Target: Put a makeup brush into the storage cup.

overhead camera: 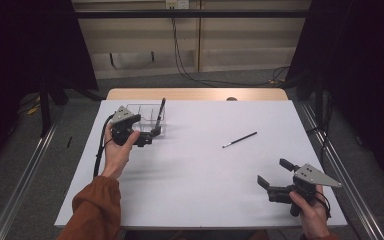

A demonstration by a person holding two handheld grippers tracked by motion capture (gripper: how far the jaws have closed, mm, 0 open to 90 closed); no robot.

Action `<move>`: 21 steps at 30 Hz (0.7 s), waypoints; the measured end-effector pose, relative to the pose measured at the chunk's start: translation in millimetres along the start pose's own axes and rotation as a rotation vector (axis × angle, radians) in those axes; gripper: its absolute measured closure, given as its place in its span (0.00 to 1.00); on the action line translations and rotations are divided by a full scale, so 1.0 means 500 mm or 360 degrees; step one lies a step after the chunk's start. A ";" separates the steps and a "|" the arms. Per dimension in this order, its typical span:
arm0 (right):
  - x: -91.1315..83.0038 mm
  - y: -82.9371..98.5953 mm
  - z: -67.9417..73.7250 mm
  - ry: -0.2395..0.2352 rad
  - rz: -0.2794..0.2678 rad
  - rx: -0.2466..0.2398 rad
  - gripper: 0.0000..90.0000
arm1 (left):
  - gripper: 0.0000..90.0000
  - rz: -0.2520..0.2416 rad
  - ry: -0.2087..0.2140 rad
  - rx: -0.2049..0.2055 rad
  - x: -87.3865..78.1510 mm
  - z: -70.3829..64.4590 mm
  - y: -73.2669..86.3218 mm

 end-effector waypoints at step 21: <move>-0.003 0.001 -0.002 0.0022 0.0005 0.0001 0.00 | 0.05 -0.0110 -0.0136 0.0053 -0.096 -0.051 0.037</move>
Point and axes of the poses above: each handheld gripper's, and its own axes: x roughly forward along the jaws, y roughly out of its underside, z roughly to its left, the point moved 5 cm from there along x, roughly forward along the jaws, and after that the axes turned 11 degrees about y, right-handed, at the moved point
